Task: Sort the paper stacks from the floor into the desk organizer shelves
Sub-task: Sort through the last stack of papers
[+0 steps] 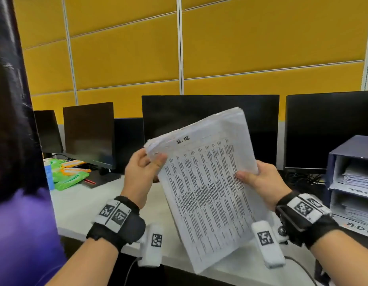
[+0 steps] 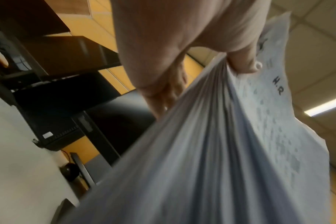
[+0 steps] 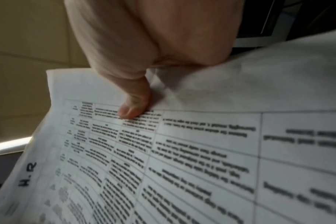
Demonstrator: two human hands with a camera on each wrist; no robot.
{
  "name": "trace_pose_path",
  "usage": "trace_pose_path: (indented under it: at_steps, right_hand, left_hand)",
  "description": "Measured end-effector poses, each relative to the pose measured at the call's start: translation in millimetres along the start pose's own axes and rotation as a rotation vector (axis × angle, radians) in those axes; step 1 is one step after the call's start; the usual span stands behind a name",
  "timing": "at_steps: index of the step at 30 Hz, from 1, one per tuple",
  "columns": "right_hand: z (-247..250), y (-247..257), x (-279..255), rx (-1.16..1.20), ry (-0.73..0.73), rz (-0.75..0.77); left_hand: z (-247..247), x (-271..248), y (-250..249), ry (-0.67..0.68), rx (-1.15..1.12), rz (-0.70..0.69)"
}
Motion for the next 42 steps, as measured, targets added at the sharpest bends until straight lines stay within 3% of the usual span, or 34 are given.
trace_pose_path:
  at_steps: [3, 7, 9, 13, 15, 19, 24, 30, 36, 42]
  right_hand:
    - [-6, -7, -3, 0.131, -0.030, -0.015]
    - [-6, 5, -6, 0.163, -0.176, 0.042]
    - [-10, 6, -11, 0.160, -0.220, 0.072]
    - [-43, -15, -24, 0.099, -0.104, 0.057]
    - [-42, -26, -26, 0.099, -0.115, 0.018]
    - [-12, -22, -16, 0.112, -0.237, 0.048]
    - [-18, -31, -15, 0.066, -0.190, 0.041]
    - [-19, -44, -11, 0.034, -0.216, 0.026]
    - [-22, -65, -10, -0.028, -0.201, -0.025]
    - [-21, -74, -6, -0.018, -0.211, -0.058]
  left_hand:
    - [-32, -9, 7, 0.130, -0.054, 0.026]
    - [-47, -10, -18, -0.023, 0.034, -0.197]
    - [-56, -15, -20, -0.032, 0.143, -0.281]
    - [-54, -30, 32, -0.046, 0.182, -0.140]
    - [-42, -34, 57, -0.084, 0.187, -0.053]
    - [-35, -29, 51, -0.098, 0.175, -0.112]
    - [-35, -31, 51, -0.168, 0.189, -0.137]
    - [-29, -27, 74, -0.196, 0.212, -0.074]
    - [-15, -34, 109, -0.190, 0.248, 0.095]
    - [-20, -40, 86, -0.126, 0.295, 0.029]
Point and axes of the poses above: each hand's wrist, its own x-axis towards the middle knuckle, its own z-axis out of the back of the hand, y = z × x, the point moved 10 cm from there along x, towards the middle knuckle, and after that the axes turned 7 degrees about -x, right-handed, at the moved point
